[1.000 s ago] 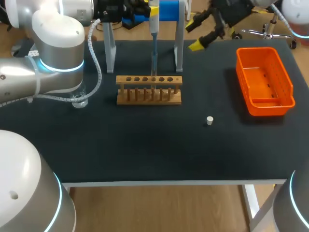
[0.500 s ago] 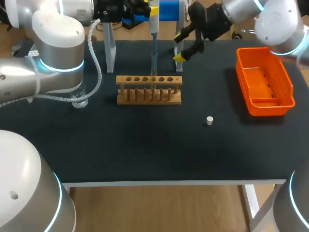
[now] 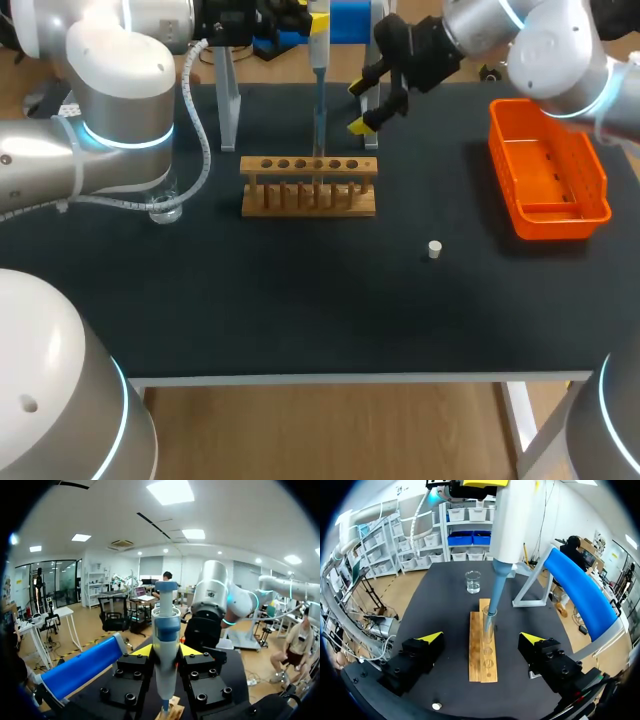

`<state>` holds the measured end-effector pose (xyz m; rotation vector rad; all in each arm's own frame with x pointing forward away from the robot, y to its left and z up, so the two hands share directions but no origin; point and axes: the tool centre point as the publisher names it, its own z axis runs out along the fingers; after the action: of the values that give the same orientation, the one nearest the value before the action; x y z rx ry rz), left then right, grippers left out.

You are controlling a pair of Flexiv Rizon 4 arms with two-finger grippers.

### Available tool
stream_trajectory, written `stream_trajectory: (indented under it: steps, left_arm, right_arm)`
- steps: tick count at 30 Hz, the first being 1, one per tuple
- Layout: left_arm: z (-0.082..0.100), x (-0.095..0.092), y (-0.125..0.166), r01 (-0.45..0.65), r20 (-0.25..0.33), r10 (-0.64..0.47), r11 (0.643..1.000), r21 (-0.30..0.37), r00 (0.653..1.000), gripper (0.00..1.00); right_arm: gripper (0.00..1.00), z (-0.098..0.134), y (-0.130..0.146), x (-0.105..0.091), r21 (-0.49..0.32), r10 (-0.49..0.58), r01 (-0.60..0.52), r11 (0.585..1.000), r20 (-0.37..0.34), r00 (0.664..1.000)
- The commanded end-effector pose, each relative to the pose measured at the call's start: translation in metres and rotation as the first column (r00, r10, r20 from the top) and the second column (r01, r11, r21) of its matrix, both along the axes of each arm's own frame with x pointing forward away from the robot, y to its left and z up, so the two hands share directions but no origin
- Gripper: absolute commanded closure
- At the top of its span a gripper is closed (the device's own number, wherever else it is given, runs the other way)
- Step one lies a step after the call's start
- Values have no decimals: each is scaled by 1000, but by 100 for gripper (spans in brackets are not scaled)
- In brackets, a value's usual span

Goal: Invert the test tube, pick up the pipette, mount the tip to pipette, aspirate from beaker and dispense into the tube, eject the tip, return the pipette, and cap with the stopper.

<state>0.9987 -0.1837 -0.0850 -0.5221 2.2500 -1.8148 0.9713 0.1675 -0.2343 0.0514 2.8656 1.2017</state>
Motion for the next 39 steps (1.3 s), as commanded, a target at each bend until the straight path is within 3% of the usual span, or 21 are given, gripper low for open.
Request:
stream_trajectory:
  steps: [1,17,31,39]
  left_arm:
    - [0,1,-1,-2,1,2,1000,-2,1000,100]
    - [0,1,-1,-2,1,2,1000,-2,1000,100]
    - [0,1,-1,-2,1,2,1000,-2,1000,100]
    - [0,1,-1,-2,1,2,1000,-2,1000,100]
  right_arm:
    - [0,1,-1,1,-3,1,-1,1000,-1,1000]
    - [0,-11,-2,-4,4,-11,11,1000,26,1000]
    - [0,-23,5,-4,117,36,-41,992,40,999]
    - [0,-31,21,-4,134,53,-58,989,38,998]
